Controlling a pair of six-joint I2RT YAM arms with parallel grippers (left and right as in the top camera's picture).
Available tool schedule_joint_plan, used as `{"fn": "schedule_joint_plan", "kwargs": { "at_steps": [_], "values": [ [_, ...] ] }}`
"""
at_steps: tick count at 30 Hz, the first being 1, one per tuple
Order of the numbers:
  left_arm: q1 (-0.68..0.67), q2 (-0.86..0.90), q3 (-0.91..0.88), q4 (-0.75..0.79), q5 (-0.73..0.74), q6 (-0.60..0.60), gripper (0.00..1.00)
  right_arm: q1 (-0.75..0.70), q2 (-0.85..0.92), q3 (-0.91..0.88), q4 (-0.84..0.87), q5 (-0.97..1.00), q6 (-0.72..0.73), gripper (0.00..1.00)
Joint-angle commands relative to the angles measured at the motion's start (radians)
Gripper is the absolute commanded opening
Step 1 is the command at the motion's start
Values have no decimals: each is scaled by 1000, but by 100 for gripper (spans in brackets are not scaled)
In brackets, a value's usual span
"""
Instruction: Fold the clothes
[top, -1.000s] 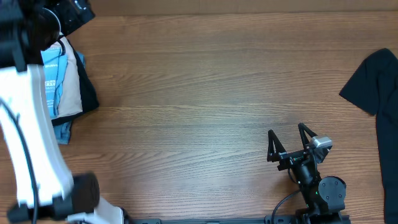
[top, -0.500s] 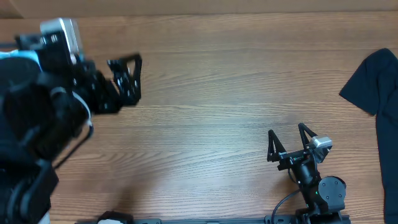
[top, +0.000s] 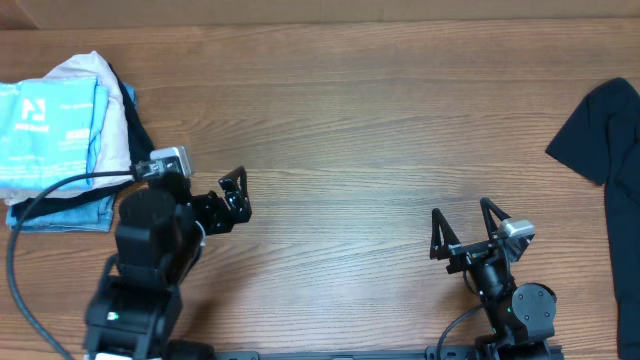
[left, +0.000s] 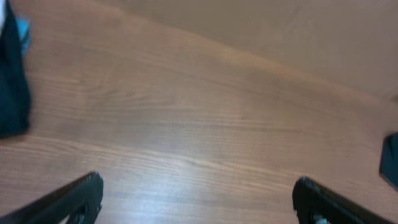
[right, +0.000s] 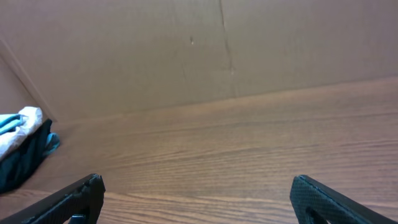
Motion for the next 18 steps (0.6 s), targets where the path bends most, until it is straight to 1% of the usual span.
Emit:
{"fn": "schedule_joint_plan", "kwargs": {
  "at_steps": [1,3,5,8,13,18],
  "values": [
    [-2,-92,-226,267,-9,-4,100,-3,-11,-10,5,10,8,100],
    [-2,-130,-322,376,-10,-3,100,-3,-11,-10,5,10,8,100],
    [1,-168,-404,454,-11,-3,100,-3,-11,-10,5,10,8,100],
    [2,-214,-497,511,-14,-4,100,-3,-11,-10,5,10,7,100],
    [17,-295,-594,517,-14,-3,100,-3,-11,-10,5,10,8,100],
    [67,-425,-688,518,-14,-4,100,-3,-11,-10,5,10,8,100]
  ]
}}
